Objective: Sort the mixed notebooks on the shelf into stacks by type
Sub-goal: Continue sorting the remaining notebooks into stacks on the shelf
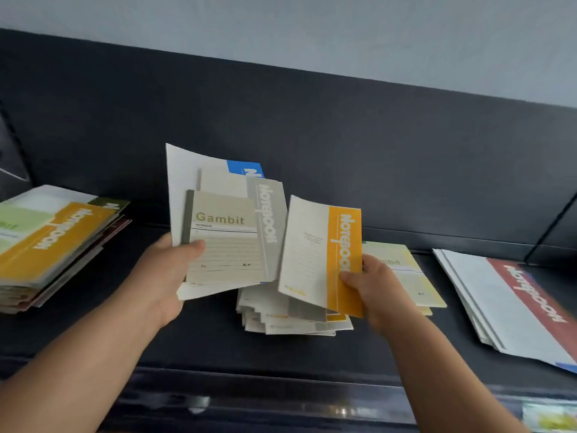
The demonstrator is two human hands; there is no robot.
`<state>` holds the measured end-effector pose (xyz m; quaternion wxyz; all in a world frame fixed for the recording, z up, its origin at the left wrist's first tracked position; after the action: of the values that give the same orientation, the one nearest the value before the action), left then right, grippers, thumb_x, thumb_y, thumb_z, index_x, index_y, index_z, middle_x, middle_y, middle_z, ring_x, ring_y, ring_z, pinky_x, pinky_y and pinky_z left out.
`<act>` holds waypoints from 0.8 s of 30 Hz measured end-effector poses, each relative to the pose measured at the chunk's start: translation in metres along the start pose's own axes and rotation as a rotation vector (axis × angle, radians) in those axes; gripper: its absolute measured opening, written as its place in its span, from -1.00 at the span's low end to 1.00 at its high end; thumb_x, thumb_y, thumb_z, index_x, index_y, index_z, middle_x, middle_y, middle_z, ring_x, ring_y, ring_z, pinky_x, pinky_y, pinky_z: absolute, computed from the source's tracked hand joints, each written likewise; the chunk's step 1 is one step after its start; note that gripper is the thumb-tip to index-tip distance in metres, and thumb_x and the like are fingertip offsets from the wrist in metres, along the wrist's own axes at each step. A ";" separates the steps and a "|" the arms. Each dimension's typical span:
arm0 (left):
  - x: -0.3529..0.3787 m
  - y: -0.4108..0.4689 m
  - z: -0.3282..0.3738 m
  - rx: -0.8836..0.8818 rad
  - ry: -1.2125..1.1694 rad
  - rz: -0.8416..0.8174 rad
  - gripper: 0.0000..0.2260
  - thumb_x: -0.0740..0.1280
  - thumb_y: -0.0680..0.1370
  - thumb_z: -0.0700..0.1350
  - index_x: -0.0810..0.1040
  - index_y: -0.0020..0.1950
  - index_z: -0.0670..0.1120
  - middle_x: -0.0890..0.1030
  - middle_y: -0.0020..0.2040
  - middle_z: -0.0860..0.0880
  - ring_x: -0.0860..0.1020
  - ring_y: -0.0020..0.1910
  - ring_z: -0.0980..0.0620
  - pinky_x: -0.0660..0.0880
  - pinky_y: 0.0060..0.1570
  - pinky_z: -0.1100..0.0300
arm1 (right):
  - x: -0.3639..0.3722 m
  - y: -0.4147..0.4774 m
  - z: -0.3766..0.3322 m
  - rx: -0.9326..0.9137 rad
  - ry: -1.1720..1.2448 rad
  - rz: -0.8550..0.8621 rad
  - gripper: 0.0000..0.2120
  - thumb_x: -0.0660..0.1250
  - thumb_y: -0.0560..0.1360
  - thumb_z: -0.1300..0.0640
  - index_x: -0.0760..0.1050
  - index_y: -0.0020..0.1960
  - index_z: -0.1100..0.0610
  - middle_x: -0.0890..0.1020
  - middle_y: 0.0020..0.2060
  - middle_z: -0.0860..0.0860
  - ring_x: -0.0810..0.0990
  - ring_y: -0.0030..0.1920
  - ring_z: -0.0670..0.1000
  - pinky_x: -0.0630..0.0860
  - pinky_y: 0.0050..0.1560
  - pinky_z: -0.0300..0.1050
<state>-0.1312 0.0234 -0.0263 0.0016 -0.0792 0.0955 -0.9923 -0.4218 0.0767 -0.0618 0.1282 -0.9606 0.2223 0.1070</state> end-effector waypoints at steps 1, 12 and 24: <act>-0.005 -0.002 0.000 0.008 -0.002 0.028 -0.78 0.27 0.60 -0.22 0.58 0.16 0.03 0.65 0.09 -0.06 0.58 0.10 -0.13 0.50 0.12 -0.13 | 0.002 0.003 -0.001 -0.021 -0.083 0.005 -0.65 0.33 0.58 0.15 0.42 0.35 0.08 0.59 0.13 -0.02 0.59 0.08 0.10 0.58 0.13 0.13; -0.051 -0.006 -0.001 0.011 -0.007 0.150 -0.80 0.26 0.60 -0.22 0.59 0.06 0.07 0.65 0.06 -0.05 0.59 0.07 -0.13 0.51 0.12 -0.15 | 0.046 0.012 -0.004 -0.153 -0.556 0.129 -0.51 0.29 0.57 0.20 0.31 0.47 0.10 0.59 0.19 0.04 0.51 -0.06 0.00 0.41 -0.29 -0.23; -0.004 0.000 -0.007 -0.013 -0.016 -0.077 -0.82 0.33 0.57 -0.20 0.60 0.08 0.05 0.68 0.03 -0.01 0.60 0.09 -0.09 0.49 0.18 -0.16 | 0.066 -0.021 -0.040 -0.106 0.011 -0.072 -0.57 0.22 0.46 -0.27 0.54 0.10 0.04 0.64 0.06 -0.02 0.60 0.07 0.04 0.56 0.11 0.05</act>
<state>-0.1287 0.0248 -0.0337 -0.0362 -0.0909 0.0989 -0.9903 -0.3485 0.0572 -0.0367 0.0798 -0.9739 0.1825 0.1089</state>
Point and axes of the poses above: each hand's wrist, its own y-axis towards the middle knuckle, its own x-axis out of the palm, z = x × y, the point moved 4 cm from there along y, towards the middle knuckle
